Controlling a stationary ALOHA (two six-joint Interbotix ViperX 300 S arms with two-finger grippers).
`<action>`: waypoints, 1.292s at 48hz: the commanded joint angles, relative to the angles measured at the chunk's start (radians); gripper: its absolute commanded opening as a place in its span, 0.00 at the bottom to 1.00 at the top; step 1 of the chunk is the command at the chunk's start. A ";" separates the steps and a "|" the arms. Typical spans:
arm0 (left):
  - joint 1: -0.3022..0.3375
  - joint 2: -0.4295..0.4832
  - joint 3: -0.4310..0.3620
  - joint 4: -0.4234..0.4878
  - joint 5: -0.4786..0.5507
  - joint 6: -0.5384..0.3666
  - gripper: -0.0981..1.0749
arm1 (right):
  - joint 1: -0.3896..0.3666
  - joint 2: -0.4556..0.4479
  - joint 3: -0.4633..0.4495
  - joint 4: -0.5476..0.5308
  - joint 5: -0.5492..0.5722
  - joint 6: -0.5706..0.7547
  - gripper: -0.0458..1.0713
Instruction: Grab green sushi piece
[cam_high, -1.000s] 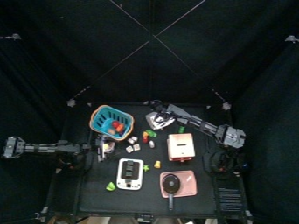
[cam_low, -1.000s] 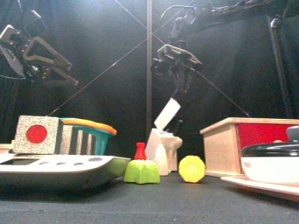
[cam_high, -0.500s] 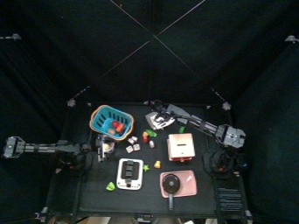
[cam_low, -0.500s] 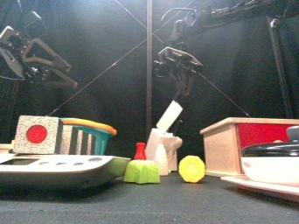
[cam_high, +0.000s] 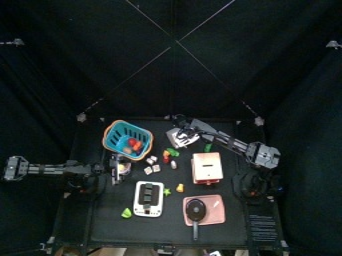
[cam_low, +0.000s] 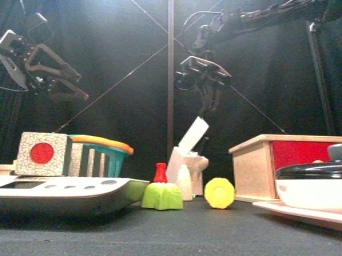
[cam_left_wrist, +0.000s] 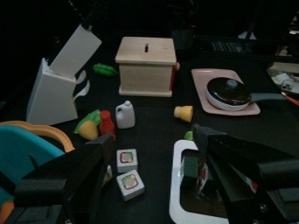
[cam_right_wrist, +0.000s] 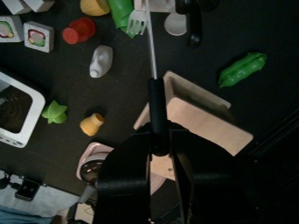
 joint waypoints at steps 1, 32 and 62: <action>0.003 0.002 -0.014 -0.002 -0.005 0.002 0.96 | -0.011 -0.017 -0.018 0.000 -0.003 -0.002 0.39; 0.003 0.002 -0.011 -0.002 -0.002 0.002 0.96 | -0.025 0.020 -0.074 -0.021 -0.032 -0.034 0.42; 0.003 0.002 -0.011 -0.002 0.014 0.002 0.96 | -0.035 0.020 -0.075 -0.028 -0.124 -0.031 0.60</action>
